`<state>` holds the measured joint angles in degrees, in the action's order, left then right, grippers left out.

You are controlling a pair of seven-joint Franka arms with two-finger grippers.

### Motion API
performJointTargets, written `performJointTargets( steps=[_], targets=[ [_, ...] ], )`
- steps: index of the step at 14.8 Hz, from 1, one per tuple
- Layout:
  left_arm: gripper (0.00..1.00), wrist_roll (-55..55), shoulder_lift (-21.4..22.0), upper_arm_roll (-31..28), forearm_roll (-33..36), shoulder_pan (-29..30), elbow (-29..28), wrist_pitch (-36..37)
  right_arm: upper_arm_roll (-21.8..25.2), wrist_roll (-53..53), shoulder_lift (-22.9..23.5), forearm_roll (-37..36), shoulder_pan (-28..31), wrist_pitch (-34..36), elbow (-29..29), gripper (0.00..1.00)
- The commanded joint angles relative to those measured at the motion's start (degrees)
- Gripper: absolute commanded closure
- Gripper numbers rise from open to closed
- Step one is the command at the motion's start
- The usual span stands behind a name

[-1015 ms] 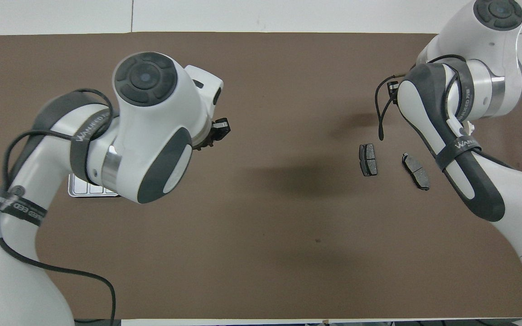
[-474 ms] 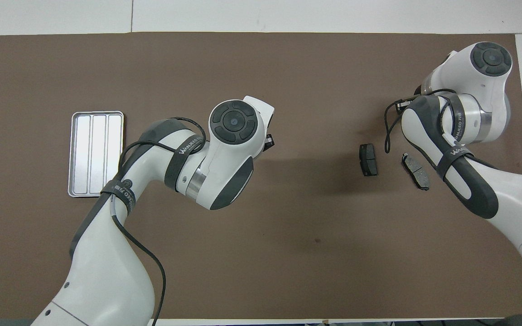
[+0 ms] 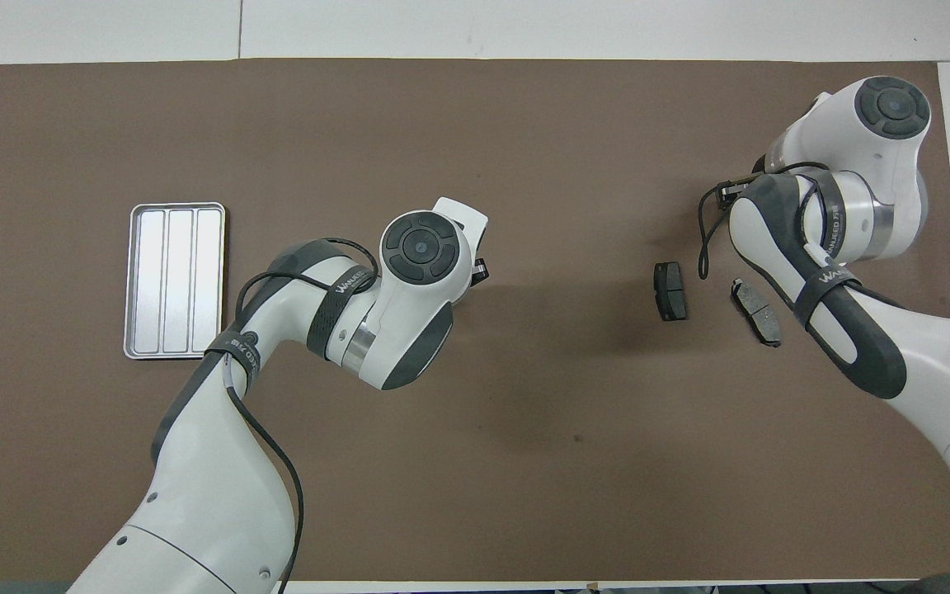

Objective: Place bearing gear from tray to pile

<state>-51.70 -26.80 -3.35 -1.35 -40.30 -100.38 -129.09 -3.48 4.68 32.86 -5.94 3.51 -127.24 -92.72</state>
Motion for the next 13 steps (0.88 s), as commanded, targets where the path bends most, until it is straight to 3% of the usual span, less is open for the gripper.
performJointTargets(
  steps=[1,5,7,8,9,12,13],
  targets=[
    [1.00,-0.50,1.84,-0.87,0.82,-1.36,-4.90,-4.83,-0.83,0.95,-2.96,-0.65,-0.08,2.94,-0.28,0.00],
    [1.00,-0.59,1.93,-0.87,0.82,-1.36,-6.05,-6.52,-1.00,-1.06,-9.37,0.05,-4.90,16.89,3.84,0.00],
    [1.00,-0.42,2.02,-0.96,0.82,-1.36,-5.62,-5.74,-1.44,-9.98,-10.88,0.32,-7.71,24.28,7.18,0.00],
    [0.38,-0.33,2.02,-1.05,0.91,-1.01,-5.27,-5.47,-1.53,-13.95,-11.40,0.32,-9.55,26.93,8.59,0.00],
    [0.02,-0.33,2.02,-1.22,0.82,-0.92,-4.83,-4.60,-1.53,-16.60,-12.11,0.41,-11.57,28.44,9.39,0.00],
    [0.00,2.47,2.80,-1.31,0.91,1.61,0.52,4.95,-1.53,-22.06,-13.34,1.02,-14.84,29.50,9.48,0.00],
    [0.00,5.62,4.98,-1.31,0.82,3.54,2.10,8.82,-1.53,-23.30,-13.43,0.94,-15.63,29.59,9.48,0.00]
  ],
)
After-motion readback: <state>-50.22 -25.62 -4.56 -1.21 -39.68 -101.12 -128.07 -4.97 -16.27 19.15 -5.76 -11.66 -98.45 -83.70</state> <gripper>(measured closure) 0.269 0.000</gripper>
